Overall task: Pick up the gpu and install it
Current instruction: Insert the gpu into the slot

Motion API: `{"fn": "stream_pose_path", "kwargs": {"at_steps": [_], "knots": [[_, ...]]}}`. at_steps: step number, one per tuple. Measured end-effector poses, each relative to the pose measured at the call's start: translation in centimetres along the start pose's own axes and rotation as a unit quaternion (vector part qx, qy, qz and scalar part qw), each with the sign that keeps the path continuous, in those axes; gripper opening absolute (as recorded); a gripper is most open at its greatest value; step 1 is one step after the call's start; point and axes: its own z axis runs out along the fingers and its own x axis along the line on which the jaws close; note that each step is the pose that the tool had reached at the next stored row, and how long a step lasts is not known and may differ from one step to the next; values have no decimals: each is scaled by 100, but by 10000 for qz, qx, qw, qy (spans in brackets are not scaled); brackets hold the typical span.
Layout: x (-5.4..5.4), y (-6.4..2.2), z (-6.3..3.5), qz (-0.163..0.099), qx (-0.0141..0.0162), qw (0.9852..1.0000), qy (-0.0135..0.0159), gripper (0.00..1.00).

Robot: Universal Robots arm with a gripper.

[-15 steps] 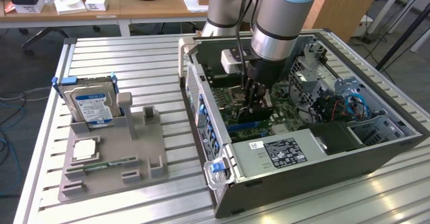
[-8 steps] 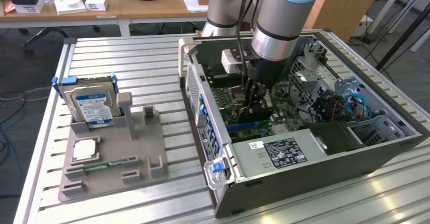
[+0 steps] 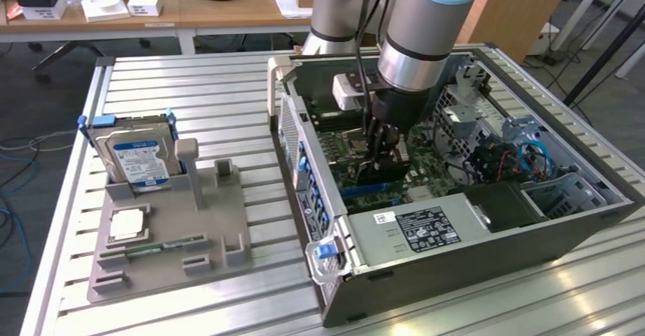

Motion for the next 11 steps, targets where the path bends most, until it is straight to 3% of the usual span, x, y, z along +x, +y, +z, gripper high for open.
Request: {"fn": "stream_pose_path", "kwargs": {"at_steps": [11], "knots": [[1,-1,44,0,1,10000,0,26]]}}
